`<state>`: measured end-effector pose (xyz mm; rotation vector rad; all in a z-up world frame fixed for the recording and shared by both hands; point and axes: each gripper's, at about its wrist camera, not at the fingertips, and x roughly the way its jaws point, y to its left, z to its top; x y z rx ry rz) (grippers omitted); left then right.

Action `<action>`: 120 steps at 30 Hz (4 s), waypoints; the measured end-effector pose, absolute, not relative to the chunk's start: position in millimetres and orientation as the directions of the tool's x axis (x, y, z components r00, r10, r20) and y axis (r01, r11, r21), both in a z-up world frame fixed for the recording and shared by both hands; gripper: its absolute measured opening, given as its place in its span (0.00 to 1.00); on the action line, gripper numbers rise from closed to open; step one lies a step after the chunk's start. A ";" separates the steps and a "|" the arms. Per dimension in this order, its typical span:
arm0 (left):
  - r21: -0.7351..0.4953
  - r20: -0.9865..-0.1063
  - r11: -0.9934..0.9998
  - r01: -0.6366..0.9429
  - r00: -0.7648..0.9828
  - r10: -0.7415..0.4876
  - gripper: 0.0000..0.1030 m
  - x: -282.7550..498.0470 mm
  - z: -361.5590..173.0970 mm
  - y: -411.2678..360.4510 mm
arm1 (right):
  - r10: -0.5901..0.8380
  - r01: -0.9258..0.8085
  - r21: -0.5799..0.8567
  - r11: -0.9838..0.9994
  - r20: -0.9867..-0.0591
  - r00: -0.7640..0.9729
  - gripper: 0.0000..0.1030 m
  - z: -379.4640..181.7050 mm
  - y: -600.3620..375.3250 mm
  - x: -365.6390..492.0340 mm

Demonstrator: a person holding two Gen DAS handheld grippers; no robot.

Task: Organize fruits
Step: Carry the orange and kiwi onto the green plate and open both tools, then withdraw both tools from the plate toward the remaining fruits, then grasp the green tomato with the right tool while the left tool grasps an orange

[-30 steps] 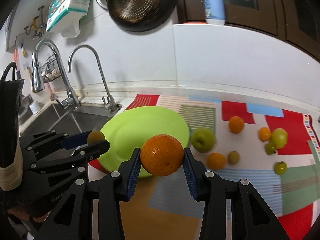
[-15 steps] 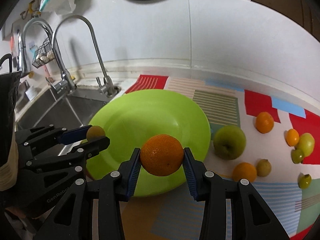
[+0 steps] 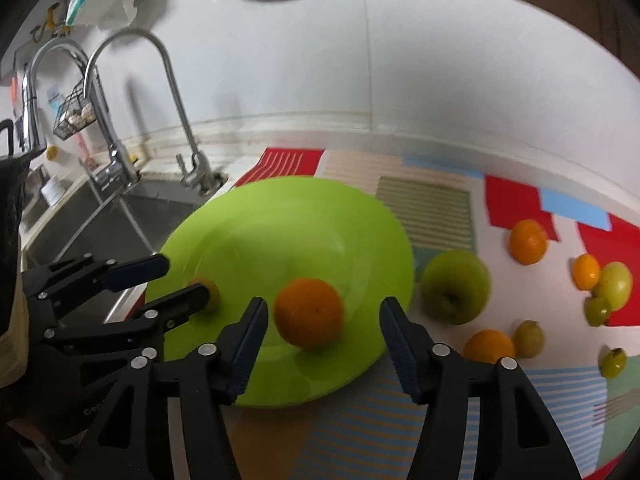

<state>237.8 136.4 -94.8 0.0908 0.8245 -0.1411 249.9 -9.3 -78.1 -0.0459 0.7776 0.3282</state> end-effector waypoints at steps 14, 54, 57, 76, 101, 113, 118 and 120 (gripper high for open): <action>0.029 -0.656 0.983 0.179 0.746 -0.116 0.65 194.3 -52.7 127.0 | 0.173 -0.175 0.061 0.983 -0.639 0.750 0.67 -44.8 -38.6 196.9; 0.017 -0.529 0.993 0.120 0.844 -0.093 0.84 126.4 -2.8 -9.0 | 0.070 -0.058 0.038 0.998 -0.522 0.850 0.74 -3.1 -193.0 119.9; 0.023 -0.537 0.992 0.124 0.838 -0.092 0.84 133.0 -6.0 -19.5 | 0.068 -0.056 0.037 0.998 -0.523 0.850 0.74 -4.9 -204.1 123.5; 0.068 -0.638 0.986 0.152 0.766 -0.074 0.83 193.0 -50.4 -52.7 | 0.053 -0.021 0.058 0.998 -0.618 0.784 0.74 -50.3 -240.3 174.1; 0.013 -0.757 0.979 0.202 0.641 -0.122 0.57 255.0 -114.4 -71.3 | 0.069 -0.020 0.075 0.997 -0.743 0.666 0.63 -113.3 -249.1 230.2; -0.006 -0.780 0.974 0.224 0.609 -0.145 0.35 261.9 -121.7 -74.8 | 0.085 -0.033 0.082 0.996 -0.767 0.636 0.33 -121.4 -249.3 240.7; -0.001 -0.775 0.974 0.227 0.615 -0.144 0.35 258.6 -119.2 -73.3 | 0.089 -0.051 0.074 0.996 -0.759 0.645 0.30 -119.0 -246.5 237.8; -0.002 -0.769 0.974 0.229 0.622 -0.147 0.35 256.0 -115.2 -72.4 | 0.091 -0.061 0.067 0.996 -0.752 0.653 0.30 -115.3 -244.1 234.8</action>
